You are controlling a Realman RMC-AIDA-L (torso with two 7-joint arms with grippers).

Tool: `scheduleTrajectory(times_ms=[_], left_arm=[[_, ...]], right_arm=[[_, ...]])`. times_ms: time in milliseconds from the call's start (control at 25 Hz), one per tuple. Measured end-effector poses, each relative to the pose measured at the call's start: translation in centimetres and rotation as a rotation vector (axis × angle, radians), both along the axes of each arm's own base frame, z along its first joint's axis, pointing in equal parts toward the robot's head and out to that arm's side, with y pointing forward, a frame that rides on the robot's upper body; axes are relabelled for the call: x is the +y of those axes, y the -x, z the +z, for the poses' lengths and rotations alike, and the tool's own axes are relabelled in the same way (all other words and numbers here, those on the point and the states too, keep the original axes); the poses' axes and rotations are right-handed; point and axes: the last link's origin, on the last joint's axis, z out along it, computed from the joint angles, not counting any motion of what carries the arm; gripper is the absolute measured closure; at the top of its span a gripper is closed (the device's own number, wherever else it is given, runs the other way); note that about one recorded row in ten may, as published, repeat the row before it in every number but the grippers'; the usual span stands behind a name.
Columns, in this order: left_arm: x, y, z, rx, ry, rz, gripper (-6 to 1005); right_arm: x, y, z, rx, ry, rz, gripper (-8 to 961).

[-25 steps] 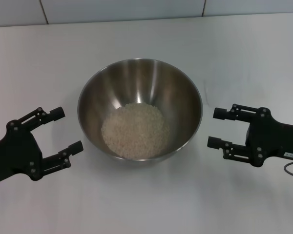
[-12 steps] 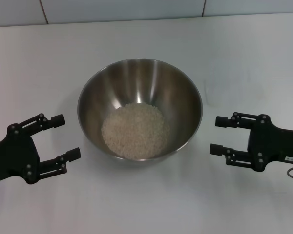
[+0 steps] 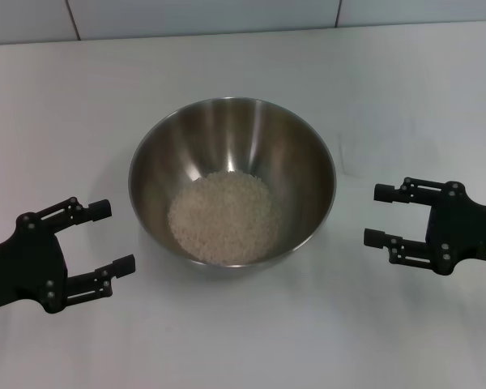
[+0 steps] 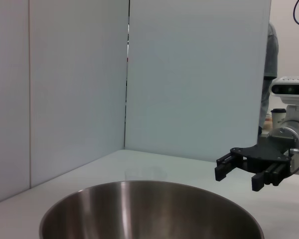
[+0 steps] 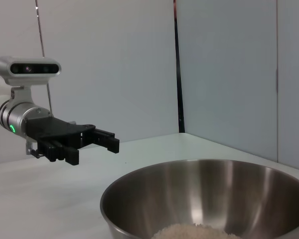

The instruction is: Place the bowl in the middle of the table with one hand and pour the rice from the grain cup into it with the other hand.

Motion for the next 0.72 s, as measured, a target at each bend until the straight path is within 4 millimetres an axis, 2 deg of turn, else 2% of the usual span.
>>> scheduleTrajectory(times_ms=[720], left_arm=[[0.03, 0.08, 0.23, 0.009, -0.004, -0.004, 189]], right_arm=[[0.42, -0.13, 0.50, -0.040, 0.034, -0.012, 290]])
